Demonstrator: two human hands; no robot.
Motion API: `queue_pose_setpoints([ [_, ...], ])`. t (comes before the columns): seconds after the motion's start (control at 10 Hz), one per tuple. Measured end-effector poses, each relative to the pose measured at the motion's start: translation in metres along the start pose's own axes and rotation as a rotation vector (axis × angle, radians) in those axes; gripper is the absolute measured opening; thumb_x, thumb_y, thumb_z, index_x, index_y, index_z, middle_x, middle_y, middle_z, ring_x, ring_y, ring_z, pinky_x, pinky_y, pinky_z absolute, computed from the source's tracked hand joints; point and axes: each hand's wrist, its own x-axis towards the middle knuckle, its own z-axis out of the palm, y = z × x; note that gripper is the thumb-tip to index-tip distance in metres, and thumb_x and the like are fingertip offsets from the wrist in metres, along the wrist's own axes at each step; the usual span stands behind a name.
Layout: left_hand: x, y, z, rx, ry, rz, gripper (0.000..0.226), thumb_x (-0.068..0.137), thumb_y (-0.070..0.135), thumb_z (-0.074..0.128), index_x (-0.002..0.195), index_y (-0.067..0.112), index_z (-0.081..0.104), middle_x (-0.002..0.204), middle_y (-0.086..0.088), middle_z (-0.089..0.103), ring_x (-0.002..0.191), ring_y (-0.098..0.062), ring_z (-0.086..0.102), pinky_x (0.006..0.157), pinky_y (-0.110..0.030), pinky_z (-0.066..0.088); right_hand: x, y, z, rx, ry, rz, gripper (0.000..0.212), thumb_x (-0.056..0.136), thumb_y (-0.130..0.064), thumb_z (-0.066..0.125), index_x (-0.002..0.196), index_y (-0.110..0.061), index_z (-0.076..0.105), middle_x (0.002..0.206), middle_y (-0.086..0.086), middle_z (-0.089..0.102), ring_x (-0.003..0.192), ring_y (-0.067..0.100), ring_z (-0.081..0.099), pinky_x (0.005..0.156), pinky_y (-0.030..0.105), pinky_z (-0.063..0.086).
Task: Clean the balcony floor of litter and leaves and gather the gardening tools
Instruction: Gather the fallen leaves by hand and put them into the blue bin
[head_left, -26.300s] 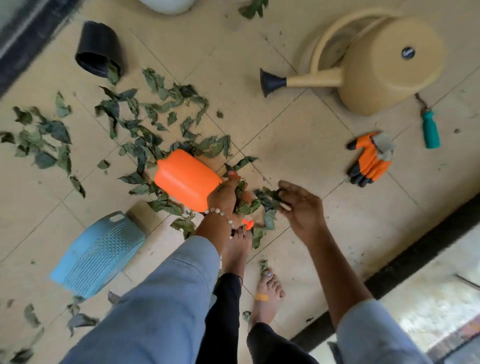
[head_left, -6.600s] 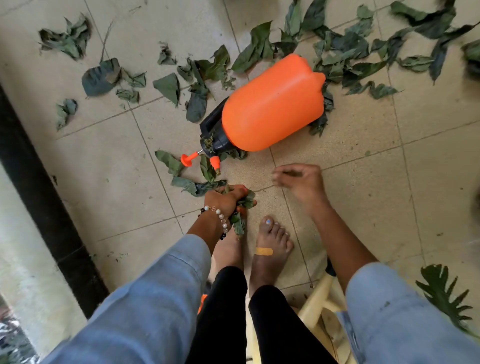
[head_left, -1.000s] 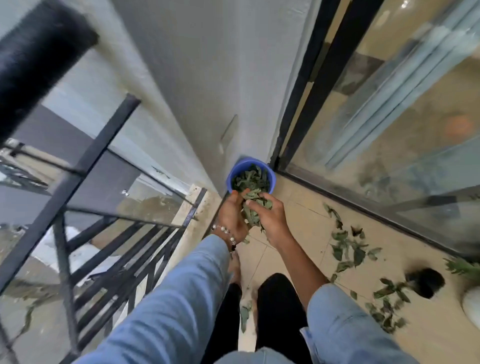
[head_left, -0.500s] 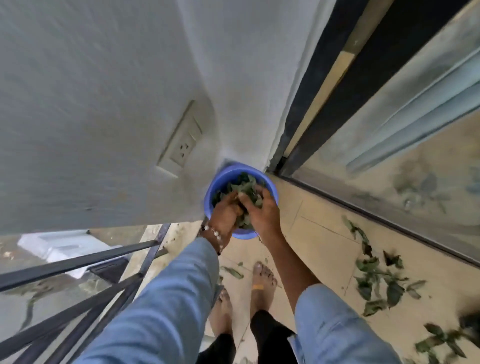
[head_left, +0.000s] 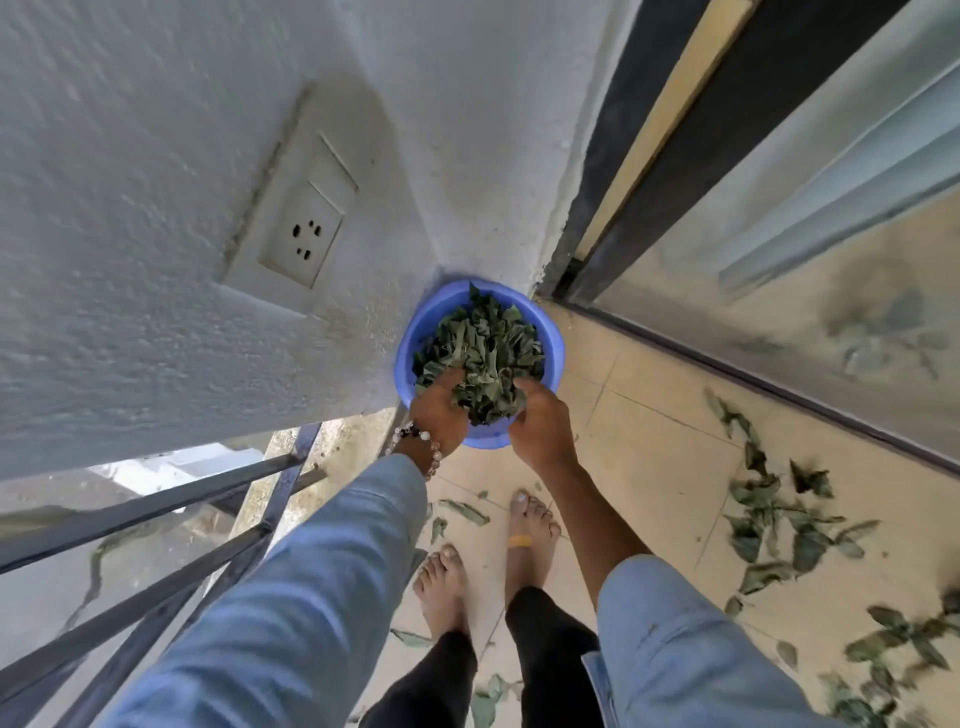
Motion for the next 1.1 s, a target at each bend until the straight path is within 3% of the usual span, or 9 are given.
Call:
queue_pose_setpoints([
  [0.1, -0.029, 0.012, -0.010, 0.033, -0.024, -0.041, 0.046, 0.096, -0.003, 0.044, 0.140, 0.007, 0.046, 0.146, -0.010, 0.045, 0.135, -0.024, 0.042, 0.104, -0.021, 0.033, -0.033, -0.004, -0.019, 0.042, -0.001, 0.075, 0.044, 0.089, 0.005, 0.044, 0.133, -0.002, 0.051, 0.131, 0.017, 0.056, 0.122, 0.030, 0.052, 0.096, 0.029, 0.037],
  [0.3, -0.116, 0.056, -0.031, -0.007, -0.104, -0.057, 0.039, 0.092, 0.001, 0.051, 0.130, 0.007, 0.056, 0.131, -0.015, 0.058, 0.122, -0.031, 0.056, 0.101, -0.033, 0.047, -0.129, -0.009, -0.075, 0.208, 0.109, 0.203, 0.032, 0.089, 0.000, 0.047, 0.113, -0.008, 0.067, 0.112, 0.011, 0.068, 0.101, 0.028, 0.064, 0.079, 0.014, 0.040],
  [0.4, -0.167, 0.094, -0.036, 0.045, -0.210, 0.005, 0.045, 0.084, 0.014, 0.056, 0.129, 0.009, 0.057, 0.125, -0.015, 0.062, 0.111, -0.032, 0.062, 0.094, -0.039, 0.052, -0.194, -0.002, -0.111, 0.421, 0.228, 0.304, 0.030, 0.084, 0.003, 0.050, 0.103, -0.011, 0.069, 0.107, 0.015, 0.069, 0.089, 0.023, 0.064, 0.087, 0.029, 0.048],
  [0.5, -0.208, 0.122, -0.032, 0.025, -0.308, -0.011, 0.051, 0.070, 0.021, 0.055, 0.119, 0.008, 0.060, 0.109, -0.015, 0.064, 0.086, -0.028, 0.066, 0.072, -0.027, 0.055, -0.242, 0.007, -0.134, 0.518, 0.332, 0.333, 0.028, 0.083, 0.002, 0.051, 0.097, -0.013, 0.070, 0.101, 0.015, 0.070, 0.084, 0.022, 0.063, 0.087, 0.038, 0.052],
  [0.6, -0.287, 0.167, -0.016, 0.140, -0.414, 0.028, 0.013, 0.092, 0.015, 0.043, 0.083, 0.013, 0.052, 0.076, -0.016, 0.054, 0.052, -0.027, 0.053, 0.035, -0.007, 0.033, -0.313, 0.021, -0.155, 0.679, 0.472, 0.341, 0.026, 0.084, 0.007, 0.049, 0.093, -0.007, 0.069, 0.076, 0.010, 0.067, 0.066, 0.015, 0.062, 0.074, 0.034, 0.052],
  [0.7, -0.304, 0.172, 0.005, 0.199, -0.386, 0.137, 0.019, 0.096, 0.007, 0.040, 0.089, 0.012, 0.057, 0.072, -0.013, 0.060, 0.056, -0.025, 0.055, 0.040, -0.009, 0.037, -0.345, 0.032, -0.161, 0.754, 0.569, 0.336, 0.031, 0.085, 0.010, 0.047, 0.085, -0.013, 0.068, 0.070, 0.004, 0.064, 0.065, 0.016, 0.061, 0.071, 0.035, 0.050],
  [0.8, -0.341, 0.184, 0.044, 0.373, -0.437, 0.324, 0.024, 0.088, 0.001, 0.051, 0.104, 0.013, 0.065, 0.086, -0.008, 0.064, 0.073, -0.026, 0.060, 0.065, -0.024, 0.050, -0.395, 0.047, -0.175, 0.843, 0.719, 0.416, 0.038, 0.085, 0.007, 0.048, 0.076, -0.026, 0.064, 0.070, 0.004, 0.064, 0.067, 0.021, 0.060, 0.064, 0.034, 0.049],
  [0.9, -0.355, 0.190, 0.066, 0.447, -0.479, 0.378, 0.025, 0.086, 0.002, 0.050, 0.100, 0.012, 0.068, 0.086, -0.012, 0.068, 0.076, -0.030, 0.065, 0.076, -0.034, 0.056, -0.427, 0.057, -0.183, 0.877, 0.797, 0.468, 0.031, 0.087, 0.005, 0.046, 0.082, -0.020, 0.064, 0.071, 0.004, 0.065, 0.064, 0.016, 0.059, 0.056, 0.023, 0.047],
  [1.1, -0.392, 0.221, 0.131, 0.719, -0.527, 0.543, 0.024, 0.086, 0.008, 0.050, 0.093, 0.024, 0.065, 0.105, -0.017, 0.068, 0.091, -0.036, 0.067, 0.085, -0.039, 0.056, -0.481, 0.107, -0.199, 0.908, 0.941, 0.572, 0.031, 0.085, 0.006, 0.044, 0.090, -0.015, 0.067, 0.074, 0.004, 0.067, 0.072, 0.020, 0.062, 0.072, 0.034, 0.053],
])
